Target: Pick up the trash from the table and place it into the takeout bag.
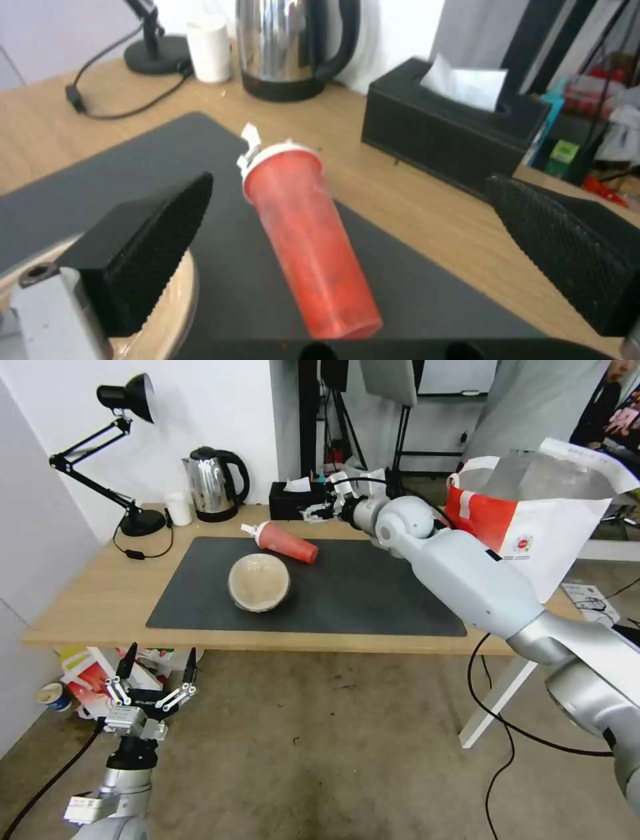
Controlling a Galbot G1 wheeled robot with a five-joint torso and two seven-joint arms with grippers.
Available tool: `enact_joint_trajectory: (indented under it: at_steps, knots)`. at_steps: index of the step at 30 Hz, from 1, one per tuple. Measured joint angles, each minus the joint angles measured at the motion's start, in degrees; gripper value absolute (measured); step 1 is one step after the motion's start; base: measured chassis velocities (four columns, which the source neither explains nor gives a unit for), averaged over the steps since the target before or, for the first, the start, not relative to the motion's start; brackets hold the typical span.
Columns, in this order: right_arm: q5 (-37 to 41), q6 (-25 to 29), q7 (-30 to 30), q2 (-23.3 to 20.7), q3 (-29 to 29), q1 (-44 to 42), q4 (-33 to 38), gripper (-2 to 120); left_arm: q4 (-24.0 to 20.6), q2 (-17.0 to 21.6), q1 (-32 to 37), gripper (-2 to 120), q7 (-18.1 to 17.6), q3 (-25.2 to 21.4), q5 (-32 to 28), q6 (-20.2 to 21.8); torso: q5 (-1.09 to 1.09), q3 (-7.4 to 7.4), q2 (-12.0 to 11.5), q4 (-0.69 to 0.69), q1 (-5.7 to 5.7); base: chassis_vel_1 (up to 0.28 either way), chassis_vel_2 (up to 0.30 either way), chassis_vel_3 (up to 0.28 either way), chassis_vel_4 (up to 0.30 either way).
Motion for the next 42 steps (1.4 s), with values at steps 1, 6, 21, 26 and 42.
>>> enact_joint_trajectory:
  at_steps: [1,6,21,26,42]
  knots:
    - [0.0,-0.7,-0.5,0.1,-0.3,0.4,-0.4,100,0.0,0.0,0.0,100,0.0,0.0,0.0,0.0,0.00,0.00,0.0,0.00,0.00,0.000,0.000,0.000,0.000]
    - [-0.5,-2.5,-2.5,1.4,-1.3,1.3,-2.3,100,0.0,0.0,0.0,100,0.0,0.0,0.0,0.0,0.01,0.00,0.0,0.01,0.00,0.000,0.000,0.000,0.000]
    - [-3.6,-3.4,-6.1,5.3,-2.2,2.4,-9.0,100,0.0,0.0,0.0,100,0.0,0.0,0.0,0.0,0.00,0.00,0.0,0.01,0.00,0.000,0.000,0.000,0.000]
    - [-5.7,-3.6,-7.7,6.9,-2.4,3.8,-12.4,100,0.0,0.0,0.0,100,0.0,0.0,0.0,0.0,0.00,0.00,0.0,0.02,-0.01,0.000,0.000,0.000,0.000]
    - [-9.8,-4.4,-11.1,8.8,-2.2,5.6,-17.7,100,0.0,0.0,0.0,100,0.0,0.0,0.0,0.0,0.00,0.00,0.0,0.01,0.00,0.000,0.000,0.000,0.000]
